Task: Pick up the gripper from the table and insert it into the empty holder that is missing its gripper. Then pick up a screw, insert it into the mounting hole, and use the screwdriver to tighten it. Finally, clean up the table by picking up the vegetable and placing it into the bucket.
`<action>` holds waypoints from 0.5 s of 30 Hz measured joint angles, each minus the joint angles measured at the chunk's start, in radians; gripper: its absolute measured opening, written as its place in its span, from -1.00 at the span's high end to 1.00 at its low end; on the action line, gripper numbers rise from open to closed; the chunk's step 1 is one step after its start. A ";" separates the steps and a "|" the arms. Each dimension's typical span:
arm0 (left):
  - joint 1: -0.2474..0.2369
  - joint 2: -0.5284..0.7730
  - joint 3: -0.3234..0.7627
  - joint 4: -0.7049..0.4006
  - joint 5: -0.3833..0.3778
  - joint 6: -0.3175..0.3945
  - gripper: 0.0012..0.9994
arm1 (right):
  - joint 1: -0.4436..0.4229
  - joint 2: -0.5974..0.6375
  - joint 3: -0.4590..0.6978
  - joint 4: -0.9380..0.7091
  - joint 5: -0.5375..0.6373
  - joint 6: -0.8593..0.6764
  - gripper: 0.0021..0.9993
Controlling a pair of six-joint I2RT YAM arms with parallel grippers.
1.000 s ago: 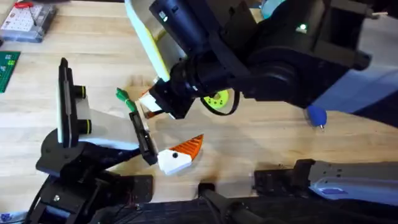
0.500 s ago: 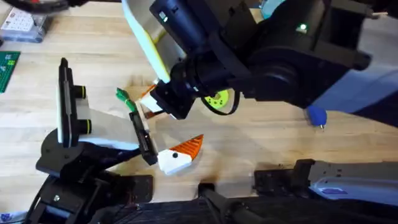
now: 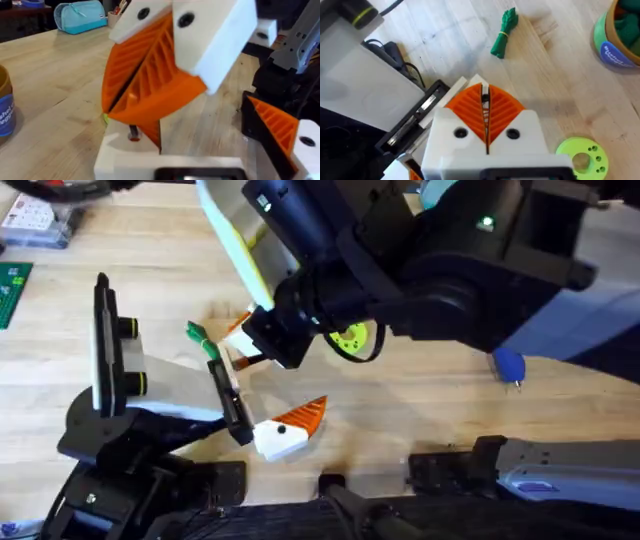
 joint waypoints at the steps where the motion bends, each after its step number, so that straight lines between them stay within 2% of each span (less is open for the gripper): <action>1: 0.000 0.000 0.000 0.000 0.000 0.000 -0.98 | 0.000 0.000 0.000 -0.001 0.000 0.000 1.00; 9: 0.000 0.000 0.000 0.000 0.000 0.000 -0.98 | 0.000 0.027 0.000 -0.003 -0.003 0.000 1.00; 15: -0.001 0.002 0.000 -0.001 0.004 -0.027 -0.98 | -0.004 0.041 0.000 -0.015 -0.018 -0.001 1.00</action>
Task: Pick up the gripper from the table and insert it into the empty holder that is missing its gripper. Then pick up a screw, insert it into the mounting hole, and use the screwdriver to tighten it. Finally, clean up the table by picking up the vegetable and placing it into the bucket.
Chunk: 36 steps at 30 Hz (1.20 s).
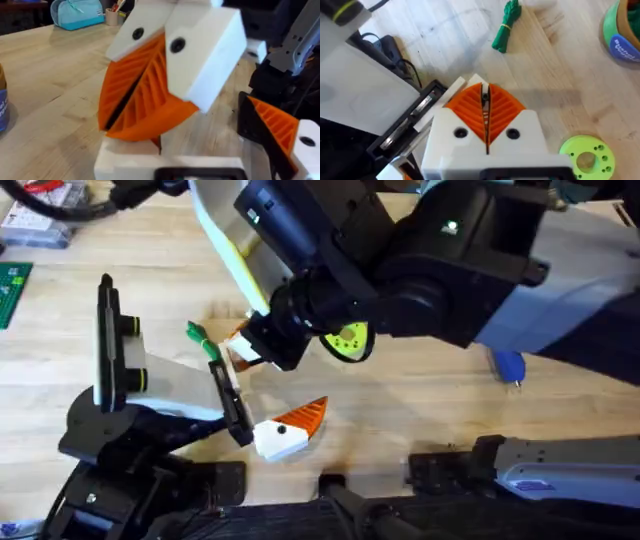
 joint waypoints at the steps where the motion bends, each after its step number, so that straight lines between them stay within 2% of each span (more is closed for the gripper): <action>1: 0.000 0.000 0.000 0.000 0.001 -0.003 -0.98 | -0.001 0.000 0.000 -0.004 -0.002 0.000 1.00; 18: 0.000 0.000 0.000 0.001 -0.003 0.012 -0.98 | -0.002 -0.049 0.000 -0.041 -0.018 0.007 1.00; 36: 0.000 0.000 0.000 0.001 -0.004 0.012 -0.98 | -0.002 -0.028 -0.001 -0.036 -0.017 0.007 1.00</action>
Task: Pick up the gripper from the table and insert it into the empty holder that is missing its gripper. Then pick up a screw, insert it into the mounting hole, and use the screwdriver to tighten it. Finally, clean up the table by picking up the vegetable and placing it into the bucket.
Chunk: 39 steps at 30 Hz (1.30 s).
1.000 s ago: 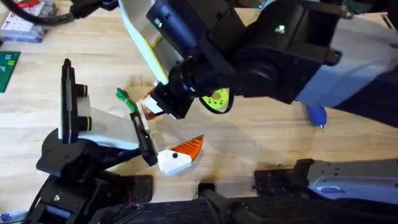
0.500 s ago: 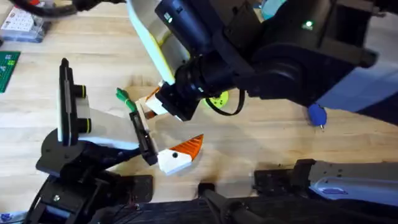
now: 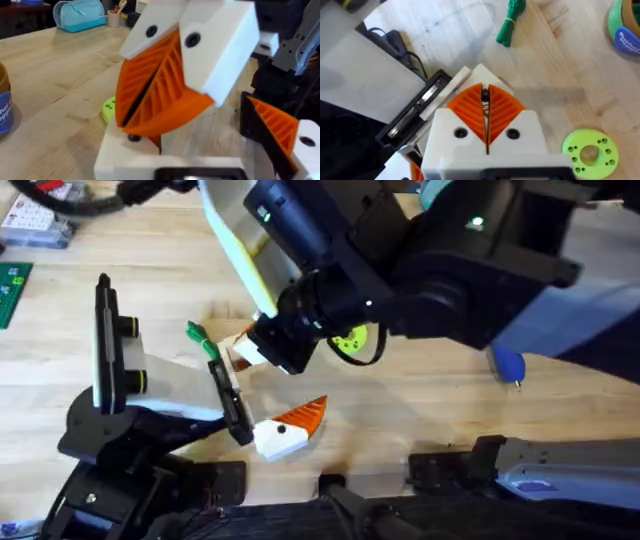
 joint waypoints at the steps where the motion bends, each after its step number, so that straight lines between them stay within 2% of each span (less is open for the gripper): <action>1: 0.000 0.001 0.000 0.000 0.000 -0.001 -0.98 | 0.000 0.006 0.000 0.004 0.000 0.000 1.00; 12: 0.001 0.000 0.000 0.000 -0.003 -0.008 -0.98 | 0.000 0.011 0.000 0.012 0.000 0.000 1.00; 13: 0.001 0.000 0.000 0.000 -0.003 -0.007 -0.98 | 0.000 0.011 0.000 0.011 -0.001 0.001 0.95; 22: 0.001 0.000 0.000 0.000 -0.002 -0.007 -0.98 | 0.002 0.011 0.000 0.014 -0.019 0.014 0.39; 24: 0.001 0.000 0.000 0.000 -0.002 -0.008 -0.98 | 0.000 0.011 0.000 0.014 -0.018 0.021 0.07; 27: 0.002 0.000 0.000 0.000 -0.003 -0.006 -0.98 | -0.016 0.007 0.000 0.007 0.000 0.024 -0.72; 28: 0.002 0.000 0.000 0.000 -0.003 -0.005 -0.98 | -0.027 0.004 0.000 0.001 0.002 0.027 -0.92; 30: 0.002 0.000 0.000 -0.001 -0.003 -0.001 -0.98 | -0.039 -0.007 0.000 -0.004 0.001 0.037 -0.98; 39: 0.002 0.000 0.000 -0.003 -0.003 0.001 -0.98 | -0.095 -0.178 -0.003 -0.086 0.000 0.077 -0.98</action>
